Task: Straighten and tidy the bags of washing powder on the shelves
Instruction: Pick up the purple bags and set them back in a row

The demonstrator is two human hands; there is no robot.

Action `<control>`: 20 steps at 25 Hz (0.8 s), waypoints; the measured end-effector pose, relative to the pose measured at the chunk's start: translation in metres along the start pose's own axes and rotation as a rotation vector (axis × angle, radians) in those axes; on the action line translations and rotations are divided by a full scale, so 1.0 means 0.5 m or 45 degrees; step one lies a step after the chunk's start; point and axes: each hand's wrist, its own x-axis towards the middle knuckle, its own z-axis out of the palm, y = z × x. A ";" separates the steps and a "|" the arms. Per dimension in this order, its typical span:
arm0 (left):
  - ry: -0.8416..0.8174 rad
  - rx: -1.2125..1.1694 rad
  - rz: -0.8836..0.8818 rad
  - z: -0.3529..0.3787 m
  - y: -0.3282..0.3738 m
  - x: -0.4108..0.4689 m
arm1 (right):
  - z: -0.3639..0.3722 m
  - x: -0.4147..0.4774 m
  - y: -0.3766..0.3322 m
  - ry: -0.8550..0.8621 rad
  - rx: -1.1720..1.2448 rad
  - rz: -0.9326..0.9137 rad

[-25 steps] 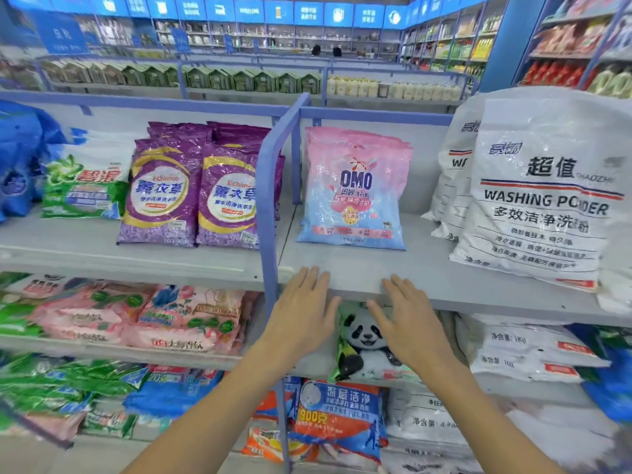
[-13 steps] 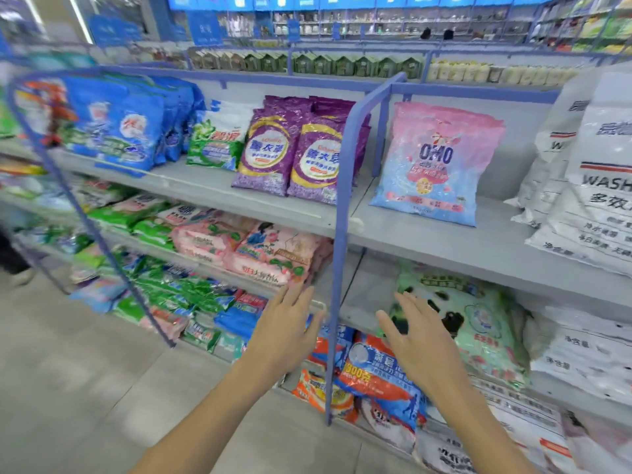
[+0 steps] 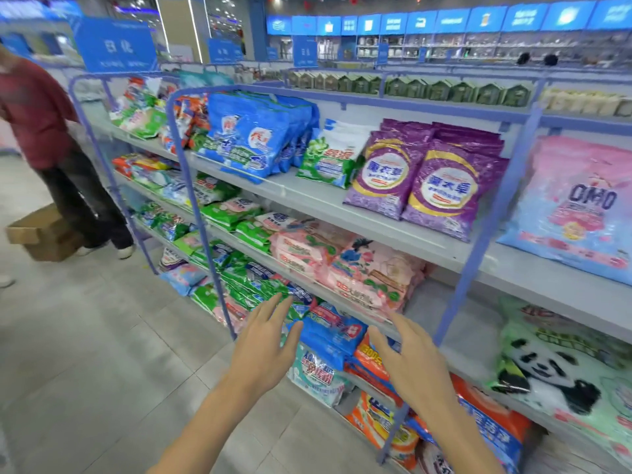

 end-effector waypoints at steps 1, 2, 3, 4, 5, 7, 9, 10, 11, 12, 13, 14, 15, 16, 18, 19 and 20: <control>0.005 -0.002 -0.015 -0.020 -0.035 0.012 | 0.028 0.017 -0.032 -0.009 0.017 -0.018; 0.013 -0.010 -0.037 -0.042 -0.074 0.025 | 0.057 0.034 -0.066 -0.019 0.038 -0.030; 0.023 -0.019 -0.054 -0.061 -0.114 0.038 | 0.086 0.051 -0.098 -0.031 0.055 -0.038; 0.035 -0.029 -0.067 -0.083 -0.159 0.050 | 0.119 0.069 -0.134 -0.043 0.068 -0.043; 0.047 -0.038 -0.079 -0.103 -0.199 0.059 | 0.148 0.084 -0.166 -0.056 0.080 -0.044; 0.060 -0.046 -0.088 -0.141 -0.271 0.075 | 0.199 0.108 -0.229 -0.068 0.107 -0.050; 0.068 -0.049 -0.095 -0.173 -0.337 0.089 | 0.248 0.129 -0.287 -0.073 0.139 -0.052; 0.076 -0.056 -0.103 -0.187 -0.365 0.098 | 0.271 0.140 -0.312 -0.077 0.152 -0.050; 0.086 -0.068 -0.113 -0.200 -0.387 0.107 | 0.292 0.150 -0.333 -0.086 0.161 -0.048; 0.097 -0.076 -0.123 -0.212 -0.408 0.117 | 0.313 0.162 -0.353 -0.100 0.169 -0.050; 0.103 -0.082 -0.129 -0.222 -0.426 0.127 | 0.334 0.175 -0.371 -0.113 0.176 -0.061; 0.107 -0.092 -0.131 -0.231 -0.447 0.141 | 0.357 0.193 -0.390 -0.125 0.179 -0.076; 0.109 -0.103 -0.131 -0.238 -0.467 0.156 | 0.377 0.211 -0.406 -0.137 0.182 -0.079; 0.109 -0.112 -0.132 -0.240 -0.489 0.173 | 0.395 0.230 -0.424 -0.148 0.181 -0.075; 0.112 -0.115 -0.138 -0.243 -0.537 0.217 | 0.431 0.275 -0.456 -0.161 0.185 -0.065; 0.113 -0.110 -0.138 -0.242 -0.565 0.245 | 0.453 0.304 -0.472 -0.169 0.190 -0.065; 0.111 -0.103 -0.131 -0.242 -0.590 0.273 | 0.473 0.333 -0.486 -0.173 0.187 -0.071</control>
